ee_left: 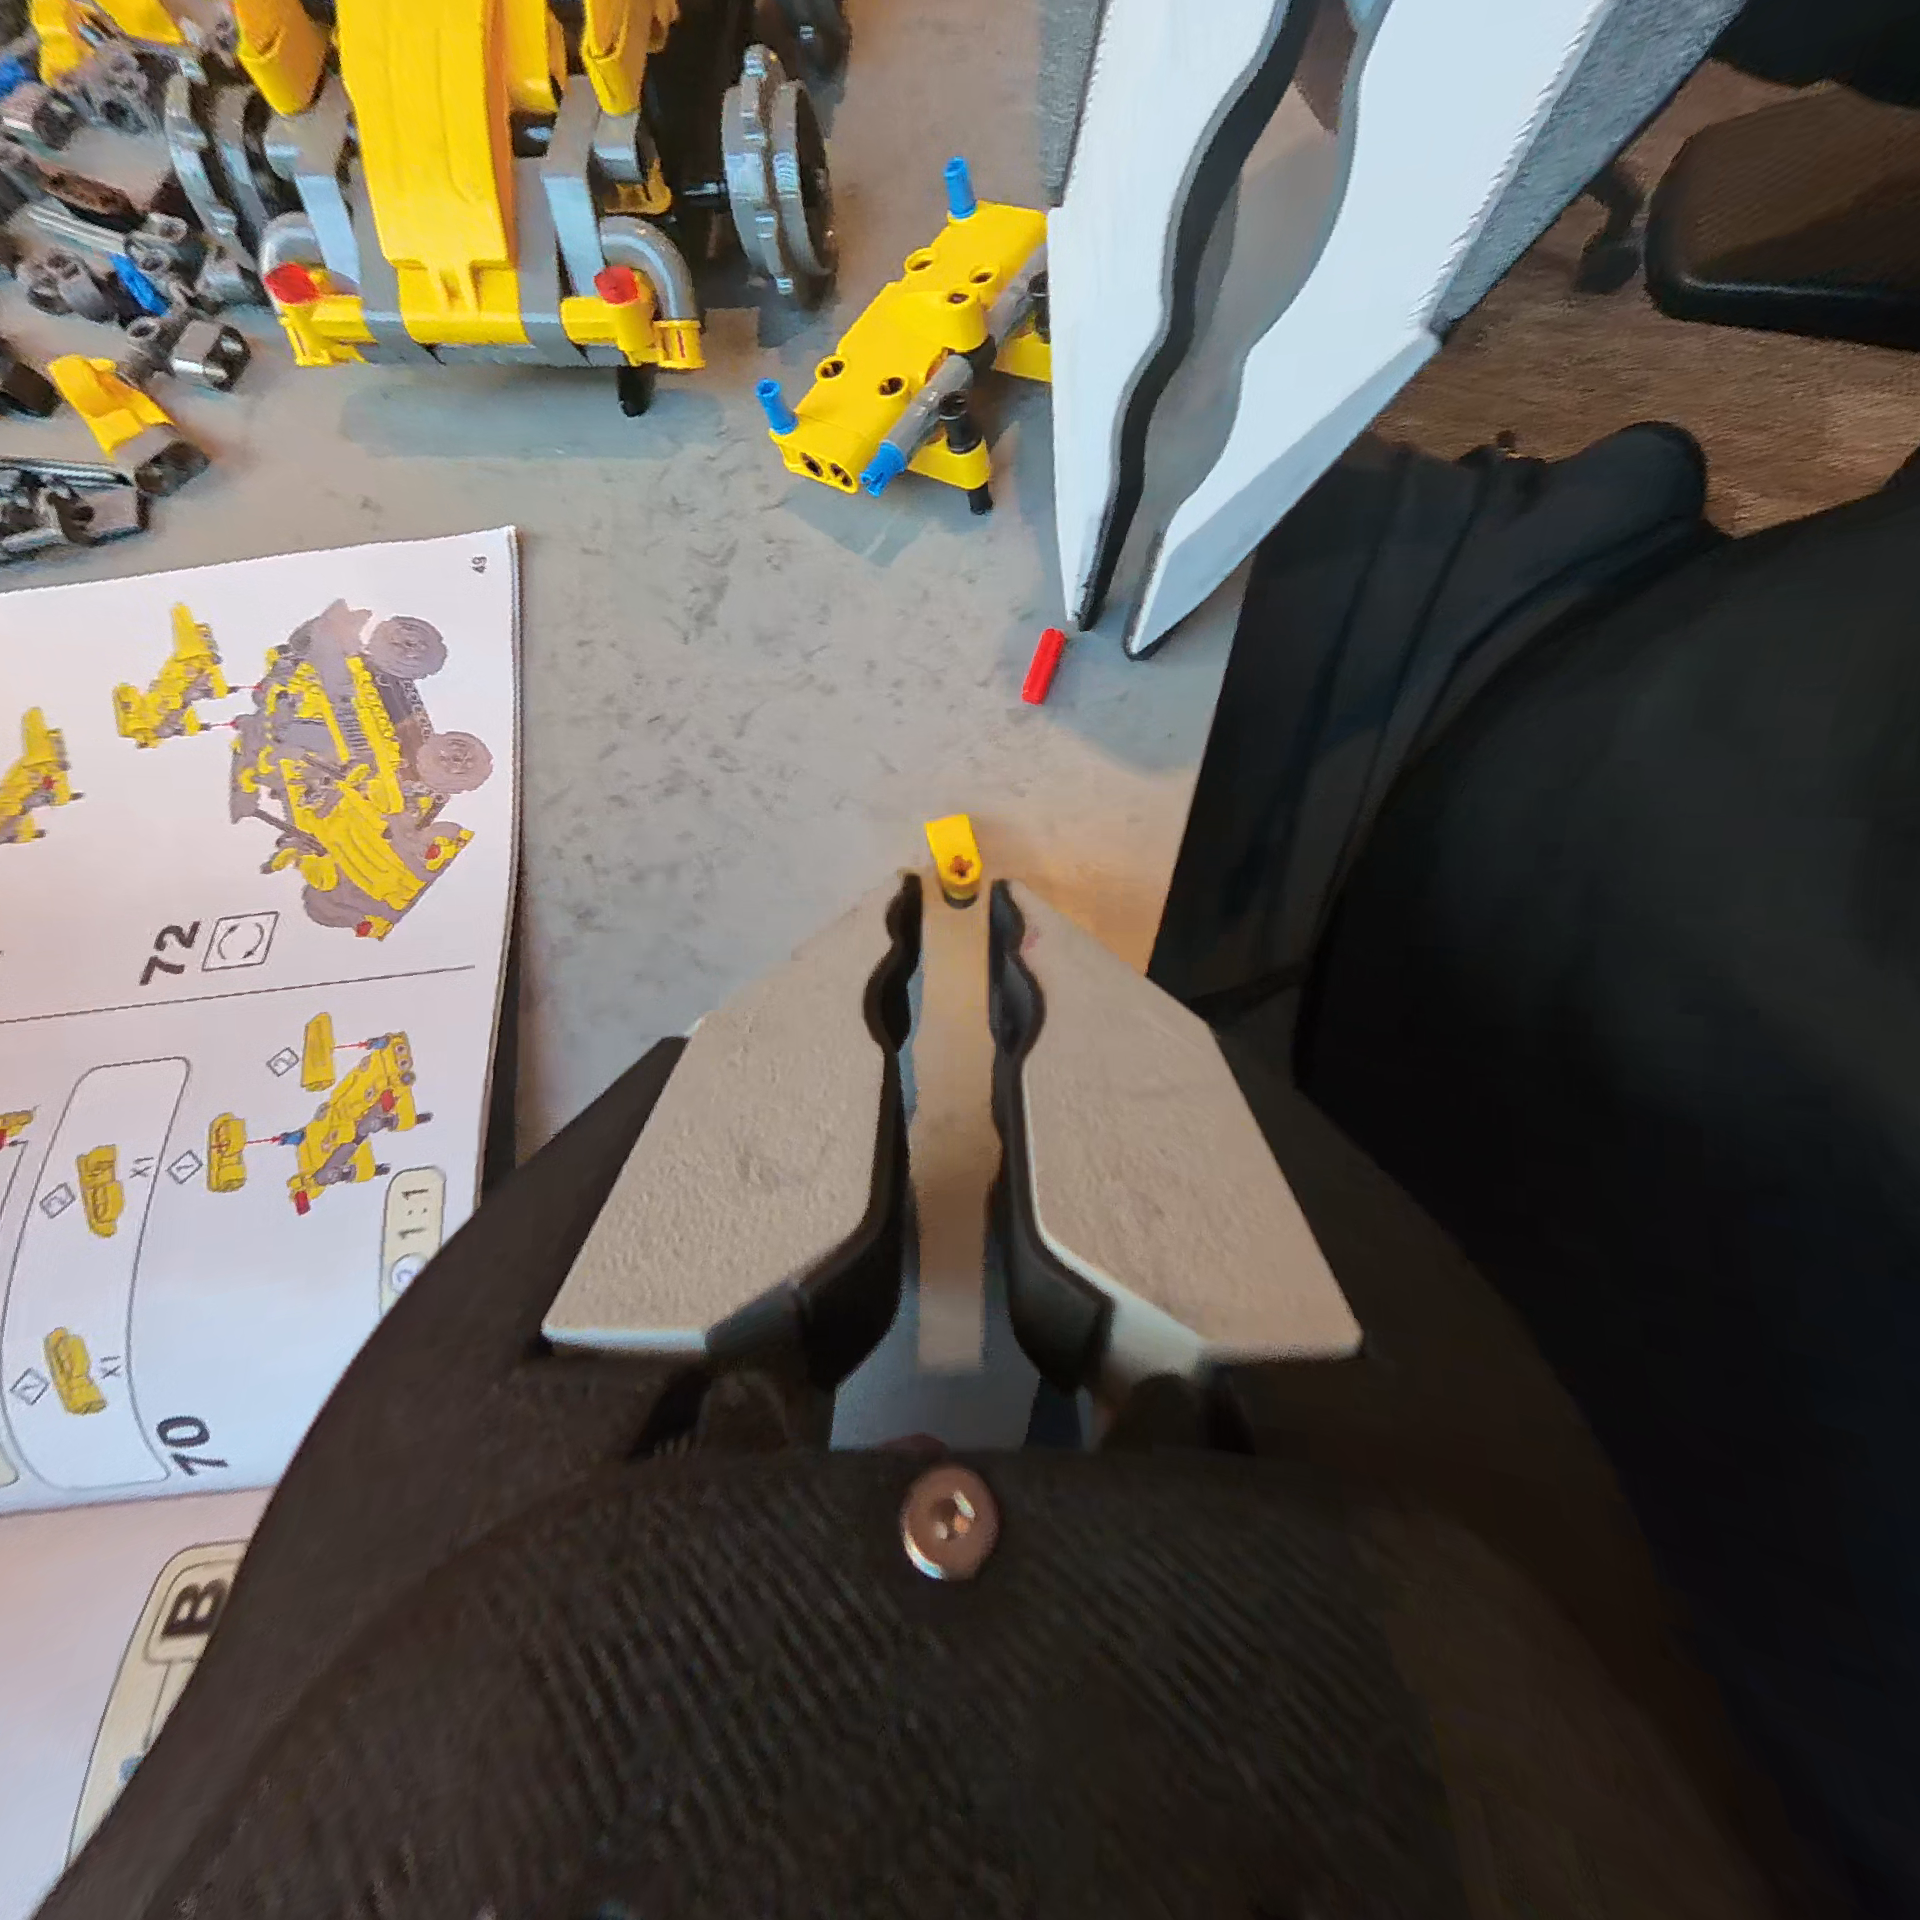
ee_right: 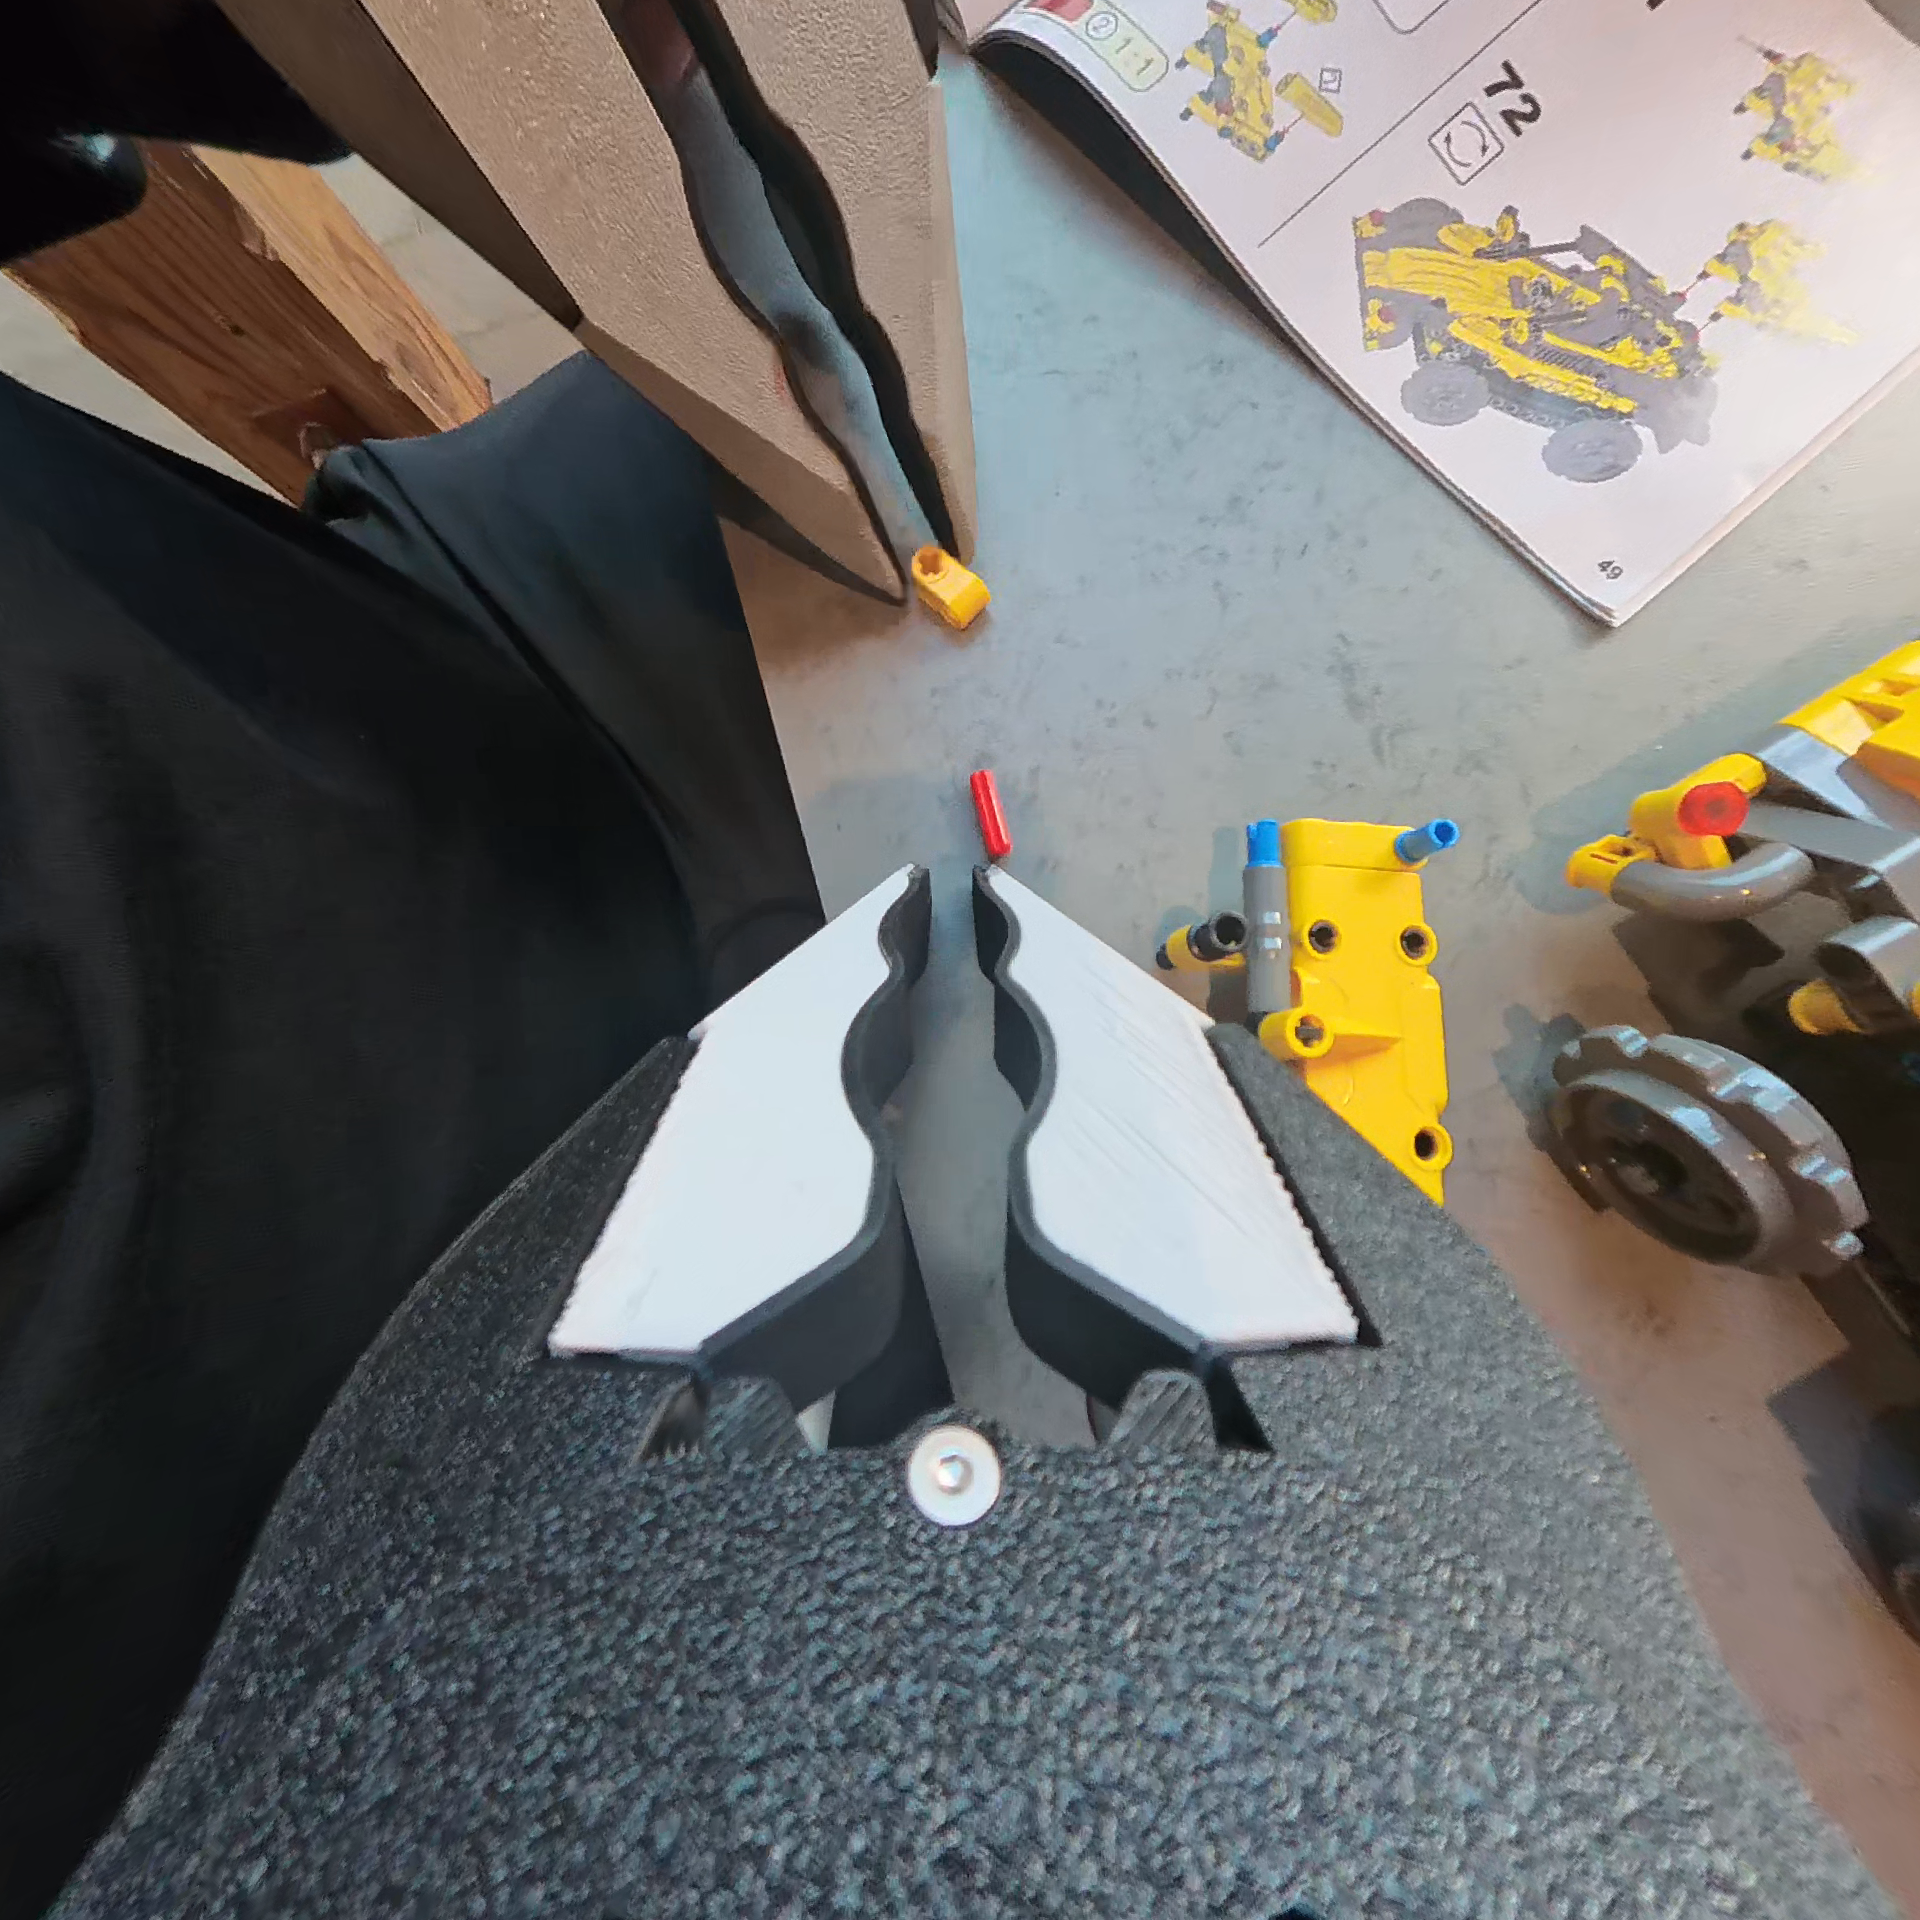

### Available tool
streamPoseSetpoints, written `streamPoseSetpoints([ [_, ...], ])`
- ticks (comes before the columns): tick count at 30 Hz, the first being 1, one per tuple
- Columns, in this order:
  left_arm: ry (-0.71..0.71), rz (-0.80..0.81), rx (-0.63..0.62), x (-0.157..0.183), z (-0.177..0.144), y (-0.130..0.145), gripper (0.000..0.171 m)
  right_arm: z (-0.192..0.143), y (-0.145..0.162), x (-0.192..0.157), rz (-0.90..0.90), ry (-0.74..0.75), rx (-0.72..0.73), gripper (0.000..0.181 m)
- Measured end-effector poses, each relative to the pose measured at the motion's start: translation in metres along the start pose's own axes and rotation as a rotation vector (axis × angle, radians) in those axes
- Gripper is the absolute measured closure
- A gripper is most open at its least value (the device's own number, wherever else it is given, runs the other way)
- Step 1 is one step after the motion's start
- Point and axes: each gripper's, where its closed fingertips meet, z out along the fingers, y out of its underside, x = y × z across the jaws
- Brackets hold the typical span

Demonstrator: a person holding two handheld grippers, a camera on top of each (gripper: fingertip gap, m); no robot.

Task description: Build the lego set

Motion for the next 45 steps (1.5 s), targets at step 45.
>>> streamPoseSetpoints([
  [45,-0.100,0.359,0.081,0.021,0.003,-0.035,0.168,-0.008,-0.035,-0.011,-0.096,-0.044,0.113,0.177],
])
